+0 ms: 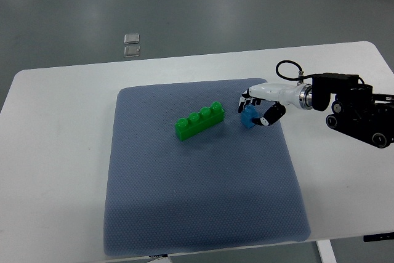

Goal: Stack blue block on green block with right hand
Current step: 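Close the right hand fingers around the blue block, then lift the blue block and carry it over the green block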

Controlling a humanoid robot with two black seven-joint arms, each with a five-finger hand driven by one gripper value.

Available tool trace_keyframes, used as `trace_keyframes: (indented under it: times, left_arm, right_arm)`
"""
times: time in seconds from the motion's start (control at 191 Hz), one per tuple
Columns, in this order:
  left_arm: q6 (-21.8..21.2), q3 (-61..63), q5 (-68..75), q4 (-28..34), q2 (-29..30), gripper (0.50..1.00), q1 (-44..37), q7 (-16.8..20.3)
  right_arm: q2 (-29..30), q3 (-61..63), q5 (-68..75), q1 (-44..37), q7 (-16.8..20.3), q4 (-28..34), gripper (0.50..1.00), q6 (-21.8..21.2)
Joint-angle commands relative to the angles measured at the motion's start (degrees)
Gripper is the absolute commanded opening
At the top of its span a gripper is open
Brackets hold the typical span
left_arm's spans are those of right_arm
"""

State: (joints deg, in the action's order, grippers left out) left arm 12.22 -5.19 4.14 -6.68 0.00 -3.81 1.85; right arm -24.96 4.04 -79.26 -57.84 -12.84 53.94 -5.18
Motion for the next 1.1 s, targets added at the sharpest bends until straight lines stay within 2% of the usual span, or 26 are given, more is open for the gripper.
trace_keyframes:
  times: [0.0,0.388,0.603,0.766,1.002,1.096]
  left_arm:
    - [0.0,0.0,0.0,0.0,0.0,1.0,-0.1,0.0]
    - [0.0,0.0,0.0,0.0,0.0,1.0,0.0,0.0]
    - [0.0,0.0,0.0,0.0,0.0,1.0,-0.1,0.0]
    - [0.0,0.0,0.0,0.0,0.0,1.0,-0.1,0.0]
    - [0.0,0.0,0.0,0.0,0.0,1.0,0.0,0.0]
    - [0.0,0.0,0.0,0.0,0.0,1.0,0.0,0.0]
  right_arm:
    - [0.0,0.0,-0.1,0.0,-0.1,0.3,0.617,0.0]
    - [-0.2,0.2,-0.2,-1.1,-1.2,0.4,0.578,0.8]
    - [-0.1,0.3,-0.2,-3.2,-2.8,0.5,0.507,1.3]
    - [0.3,0.4,-0.2,-6.1,-2.9,0.8,0.509,3.6]
    - [5.5,0.3,0.2,-8.0,-2.0,1.3,0.509,3.0]
    - [7.5,0.4,0.8,-7.6,-0.3,1.1,0.511,3.1]
